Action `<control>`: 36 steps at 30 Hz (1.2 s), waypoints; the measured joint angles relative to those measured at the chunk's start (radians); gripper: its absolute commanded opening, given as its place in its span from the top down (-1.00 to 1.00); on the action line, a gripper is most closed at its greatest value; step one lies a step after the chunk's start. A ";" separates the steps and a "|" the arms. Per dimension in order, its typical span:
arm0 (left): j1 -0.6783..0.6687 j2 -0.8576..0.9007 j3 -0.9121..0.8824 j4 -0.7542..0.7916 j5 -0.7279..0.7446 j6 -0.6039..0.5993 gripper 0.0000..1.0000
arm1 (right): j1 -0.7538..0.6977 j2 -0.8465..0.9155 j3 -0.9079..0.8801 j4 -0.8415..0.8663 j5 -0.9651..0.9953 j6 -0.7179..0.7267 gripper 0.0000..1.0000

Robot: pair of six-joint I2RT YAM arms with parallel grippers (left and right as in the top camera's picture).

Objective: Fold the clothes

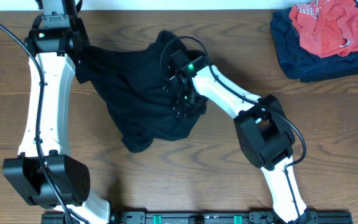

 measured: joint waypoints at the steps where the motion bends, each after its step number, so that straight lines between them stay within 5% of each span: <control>1: 0.000 0.000 0.000 -0.015 0.000 -0.005 0.88 | -0.011 0.003 0.004 0.024 0.023 0.002 -0.51; 11: -0.018 0.000 0.000 -0.093 0.028 -0.042 0.88 | -0.249 0.042 0.048 0.182 0.137 0.002 -0.64; 18: -0.040 0.000 0.000 -0.057 0.051 -0.053 0.88 | -0.361 0.121 0.275 -0.159 0.138 -0.029 -0.57; 26: -0.039 0.000 0.000 -0.048 0.051 -0.057 0.88 | -0.254 0.116 0.609 -0.481 0.089 -0.092 -0.61; 36: -0.039 0.000 0.000 -0.029 0.051 -0.057 0.88 | -0.060 0.106 0.500 -0.590 -0.018 -0.114 -0.40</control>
